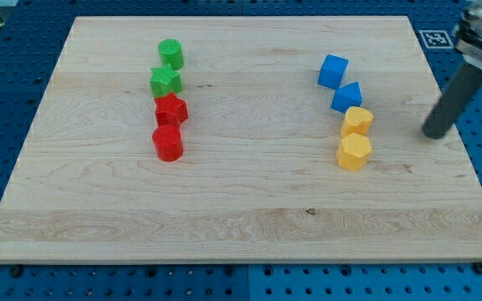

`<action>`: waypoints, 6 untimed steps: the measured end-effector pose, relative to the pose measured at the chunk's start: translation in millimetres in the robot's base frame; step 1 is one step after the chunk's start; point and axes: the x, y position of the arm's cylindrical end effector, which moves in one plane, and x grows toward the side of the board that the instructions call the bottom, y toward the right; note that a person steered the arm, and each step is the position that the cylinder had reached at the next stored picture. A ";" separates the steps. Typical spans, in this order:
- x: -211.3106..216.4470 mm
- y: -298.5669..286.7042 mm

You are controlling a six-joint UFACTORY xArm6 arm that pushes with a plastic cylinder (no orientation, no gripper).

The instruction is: Separate yellow and blue blocks

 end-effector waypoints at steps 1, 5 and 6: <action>-21.5 -47.8; -23.9 -98.6; -5.6 -98.5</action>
